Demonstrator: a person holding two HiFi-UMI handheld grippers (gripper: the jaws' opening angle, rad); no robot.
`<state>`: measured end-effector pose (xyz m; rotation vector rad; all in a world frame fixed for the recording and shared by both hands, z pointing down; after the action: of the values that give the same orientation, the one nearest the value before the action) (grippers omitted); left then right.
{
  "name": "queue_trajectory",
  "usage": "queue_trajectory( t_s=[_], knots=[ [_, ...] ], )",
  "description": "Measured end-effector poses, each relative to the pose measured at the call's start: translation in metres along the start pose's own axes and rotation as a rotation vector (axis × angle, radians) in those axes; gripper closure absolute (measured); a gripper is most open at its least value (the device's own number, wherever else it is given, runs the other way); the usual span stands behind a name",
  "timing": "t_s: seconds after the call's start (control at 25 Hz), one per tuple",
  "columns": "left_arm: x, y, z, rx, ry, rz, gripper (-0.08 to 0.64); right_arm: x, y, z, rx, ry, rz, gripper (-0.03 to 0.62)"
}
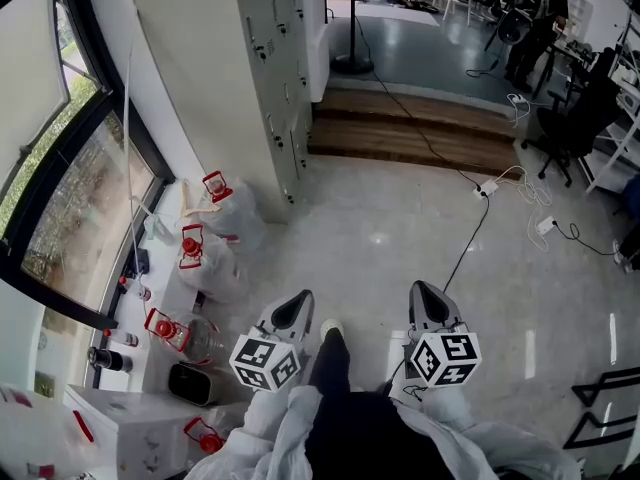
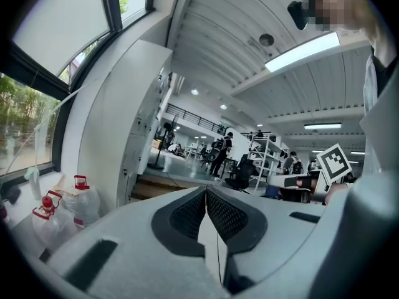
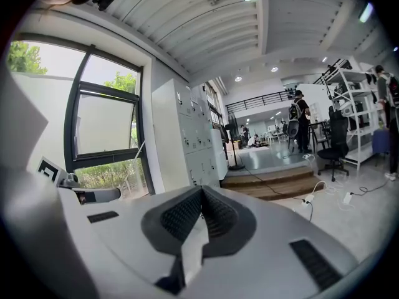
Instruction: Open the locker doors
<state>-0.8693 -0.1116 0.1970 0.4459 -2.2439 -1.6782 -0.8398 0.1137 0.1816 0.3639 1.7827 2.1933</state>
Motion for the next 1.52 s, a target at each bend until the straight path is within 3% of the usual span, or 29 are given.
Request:
queue_trajectory(
  t_s=[0.44,1.52],
  knots=[
    [-0.053,0.006,-0.021,0.011,-0.015,-0.019,0.548,-0.047,0.011,0.027,-0.016,-0.004,-0.047,0.592],
    [-0.238,-0.017,-0.119,0.024,0.003,-0.047,0.548,-0.250,-0.014,0.087,-0.024,-0.010,-0.054,0.592]
  ],
)
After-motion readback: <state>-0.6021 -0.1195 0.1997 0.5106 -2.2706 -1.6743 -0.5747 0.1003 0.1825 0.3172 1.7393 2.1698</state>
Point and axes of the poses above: the fingertips, and each gripper's own axes: x backward along the fingers, z to its right, y out of its underside, the point moved 2 cm from there along x, backward along the fingers, and after that the axes turned 13 degrees about z, right-handed, at the moved point
